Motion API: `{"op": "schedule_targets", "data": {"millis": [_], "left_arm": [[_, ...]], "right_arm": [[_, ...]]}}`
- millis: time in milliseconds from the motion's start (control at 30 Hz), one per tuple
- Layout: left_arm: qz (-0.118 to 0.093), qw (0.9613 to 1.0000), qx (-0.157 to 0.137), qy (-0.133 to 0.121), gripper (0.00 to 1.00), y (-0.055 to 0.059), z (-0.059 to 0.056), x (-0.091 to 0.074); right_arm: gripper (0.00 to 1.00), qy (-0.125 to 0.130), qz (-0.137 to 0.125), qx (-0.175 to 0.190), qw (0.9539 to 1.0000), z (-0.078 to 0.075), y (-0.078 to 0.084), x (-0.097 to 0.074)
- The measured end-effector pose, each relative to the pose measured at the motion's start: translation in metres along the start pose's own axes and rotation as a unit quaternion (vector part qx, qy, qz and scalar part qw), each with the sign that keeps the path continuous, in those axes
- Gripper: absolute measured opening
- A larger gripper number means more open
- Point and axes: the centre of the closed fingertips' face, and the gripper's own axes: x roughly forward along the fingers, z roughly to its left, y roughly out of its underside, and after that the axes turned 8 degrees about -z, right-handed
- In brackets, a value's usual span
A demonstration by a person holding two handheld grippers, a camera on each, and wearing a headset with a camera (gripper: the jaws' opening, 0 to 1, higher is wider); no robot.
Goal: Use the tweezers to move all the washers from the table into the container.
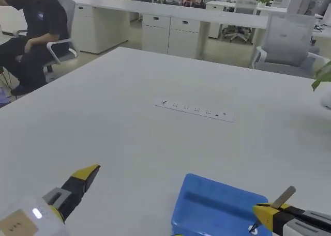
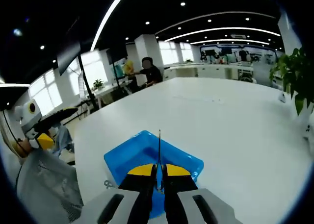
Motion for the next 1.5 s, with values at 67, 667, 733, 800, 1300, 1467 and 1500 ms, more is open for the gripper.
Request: {"op": "schedule_targets", "data": {"millis": [67, 667, 733, 800, 1300, 1467, 1500], "left_arm": [[0.006, 1.0000, 0.002, 0.003, 0.99, 0.003, -0.001, 0.000], [-0.023, 0.9997, -0.010, 0.008, 0.99, -0.009, -0.003, -0.001], [-0.044, 0.9988, -0.018, 0.011, 0.99, -0.016, -0.004, -0.002], [-0.040, 0.9990, -0.016, 0.010, 0.99, -0.014, -0.003, -0.002], [-0.031, 0.9994, -0.007, 0.013, 0.98, -0.009, -0.004, 0.000], [-0.024, 0.9996, -0.006, 0.016, 0.97, -0.006, -0.005, 0.000], [-0.023, 0.9996, -0.005, 0.016, 0.97, -0.006, -0.005, 0.000]], "right_arm": [[0.03, -0.003, 0.004, -0.008, 1.0000, -0.006, 0.007, 0.004], [0.03, -0.011, 0.021, -0.037, 0.9990, -0.010, 0.017, 0.012], [0.03, -0.014, 0.022, -0.038, 0.9989, -0.009, 0.016, 0.013], [0.03, -0.014, 0.023, -0.037, 0.9989, -0.009, 0.016, 0.014], [0.04, -0.026, -0.020, -0.009, 0.9994, 0.005, -0.008, 0.002], [0.04, -0.054, -0.049, -0.015, 0.9972, 0.030, -0.027, -0.005], [0.04, -0.062, -0.054, -0.020, 0.9964, 0.035, -0.029, -0.006]]}}
